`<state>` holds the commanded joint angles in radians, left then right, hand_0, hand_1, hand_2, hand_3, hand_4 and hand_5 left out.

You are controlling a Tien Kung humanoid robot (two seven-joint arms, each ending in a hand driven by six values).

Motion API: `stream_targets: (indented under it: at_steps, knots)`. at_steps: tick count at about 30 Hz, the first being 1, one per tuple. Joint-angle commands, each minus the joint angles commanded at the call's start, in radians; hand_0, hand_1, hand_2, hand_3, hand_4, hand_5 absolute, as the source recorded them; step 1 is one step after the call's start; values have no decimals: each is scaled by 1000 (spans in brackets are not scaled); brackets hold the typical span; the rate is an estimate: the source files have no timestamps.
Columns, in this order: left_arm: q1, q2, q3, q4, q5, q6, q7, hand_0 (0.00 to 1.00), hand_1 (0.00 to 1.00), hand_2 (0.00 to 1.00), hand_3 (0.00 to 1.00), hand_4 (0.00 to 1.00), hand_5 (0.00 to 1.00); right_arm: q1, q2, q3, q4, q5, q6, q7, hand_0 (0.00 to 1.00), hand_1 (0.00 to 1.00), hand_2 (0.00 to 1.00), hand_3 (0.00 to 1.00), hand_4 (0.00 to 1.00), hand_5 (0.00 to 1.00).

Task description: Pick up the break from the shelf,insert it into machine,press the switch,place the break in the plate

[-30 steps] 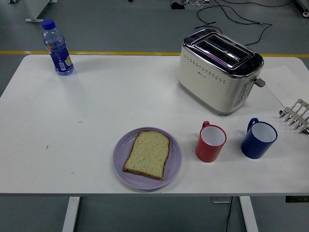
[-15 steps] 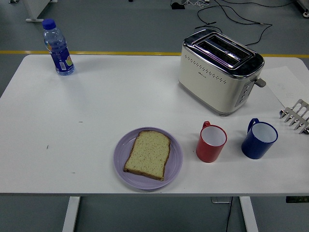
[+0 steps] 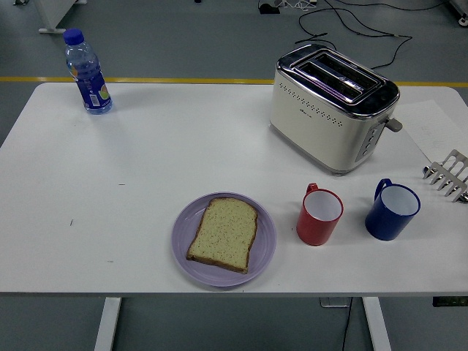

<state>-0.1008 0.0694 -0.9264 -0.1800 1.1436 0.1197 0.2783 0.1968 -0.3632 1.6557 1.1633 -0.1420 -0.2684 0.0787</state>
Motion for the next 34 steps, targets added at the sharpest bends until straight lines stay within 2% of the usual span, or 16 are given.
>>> stream_targets:
  at_steps: [34]
  knots:
    - [8, -2, -11, 0, 24, -5, 4, 650, 571, 600, 603, 319, 964, -6, 1, -2, -11, 15, -17, 8, 719, 661, 694, 629, 450, 344]
